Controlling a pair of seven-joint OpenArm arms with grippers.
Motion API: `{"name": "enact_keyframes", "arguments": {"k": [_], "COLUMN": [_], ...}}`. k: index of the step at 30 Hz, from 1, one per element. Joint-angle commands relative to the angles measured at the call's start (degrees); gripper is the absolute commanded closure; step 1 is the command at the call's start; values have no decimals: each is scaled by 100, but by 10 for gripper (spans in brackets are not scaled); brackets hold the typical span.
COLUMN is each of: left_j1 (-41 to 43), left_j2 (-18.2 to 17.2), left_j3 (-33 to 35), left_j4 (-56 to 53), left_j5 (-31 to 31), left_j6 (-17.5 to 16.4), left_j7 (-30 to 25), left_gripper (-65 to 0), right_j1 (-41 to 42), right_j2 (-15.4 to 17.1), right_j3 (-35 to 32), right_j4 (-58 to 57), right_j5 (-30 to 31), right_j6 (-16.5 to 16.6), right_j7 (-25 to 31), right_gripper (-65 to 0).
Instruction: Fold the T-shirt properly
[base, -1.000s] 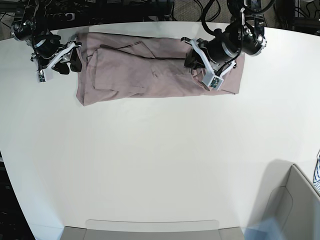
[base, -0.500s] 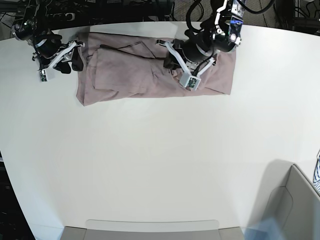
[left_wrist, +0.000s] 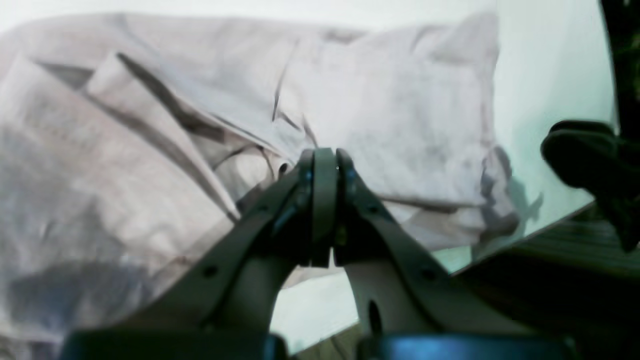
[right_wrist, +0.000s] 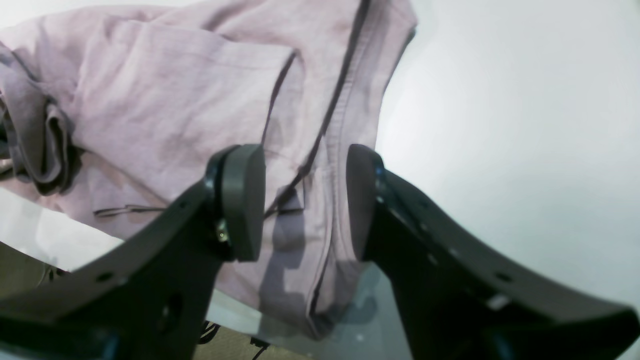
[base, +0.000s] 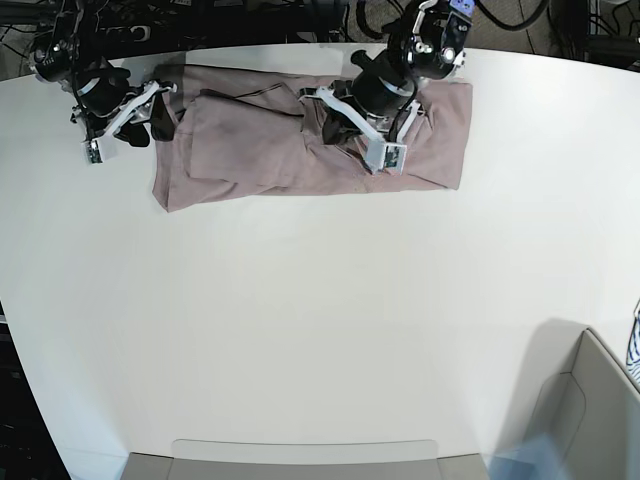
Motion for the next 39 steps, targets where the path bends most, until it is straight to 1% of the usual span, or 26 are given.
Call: {"name": "enact_keyframes", "arguments": {"k": [1,6,8,9,10,11,12,14,15,18,19,21,23,25,26,28,30,32,33,35,39], "left_j1": [84,444,453,453,453,444,436,392,312,14,-13,58,66,40,22,-197,-373,-479,-488,-444,-329], "left_j2": [-115,-546,-678,-695,-704,-722,-731,-731,-731,-713,-704,-695,-695,-695,-695,-722,-731,-722,-713,-739,-739], "left_j3": [-5,-32,-216,-366,-533,-717,-885,-1192,-1333,-1474,-1465,-1324,-1034,-682,-427,47,469,777,865,865,724], "left_j4": [109,109,109,92,83,74,65,-5,-40,-110,-93,13,39,30,-14,-93,-189,-233,-216,-93,92], "left_j5": [-14,-14,-5,13,13,13,13,13,13,13,13,-22,-22,-14,-14,-14,-5,-5,4,4,-5], "left_j6": [-21,-12,-4,-4,5,23,93,313,401,409,409,366,181,-39,-144,-197,-197,-197,-188,-188,-197], "left_j7": [-364,-2184,-2940,-3230,-3282,-3195,-2957,-2061,-1463,-118,120,137,-82,-162,-162,-144,111,454,480,287,-153], "left_gripper": [0,0,0,0,0,0,0,0,0,0,0,0,0,0,0,0,0,0,0,0,0], "right_j1": [11,11,11,20,20,28,28,37,37,134,151,222,345,380,442,538,582,609,609,600,617], "right_j2": [79,53,44,44,44,44,44,44,44,44,44,44,36,18,-79,-263,-360,-360,-325,-246,-105], "right_j3": [49,49,49,49,49,49,49,49,49,40,40,40,49,101,145,383,594,726,743,743,734], "right_j4": [95,86,77,77,77,77,77,77,77,51,-11,-204,-371,-521,-591,-697,-776,-908,-969,-1057,-1541], "right_j5": [94,94,94,94,94,94,94,94,94,94,94,103,120,147,147,147,147,147,147,191,736], "right_j6": [42,42,42,42,42,42,42,42,42,42,42,42,42,33,33,50,59,59,59,68,68], "right_j7": [119,119,119,119,119,119,119,119,119,119,119,119,119,119,119,119,119,119,119,119,119], "right_gripper": [-269,-269,-269,-269,-269,-269,-269,-269,-269,-269,-269,-269,-269,-269,-269,-269,-269,-269,-269,-269,-269]}}
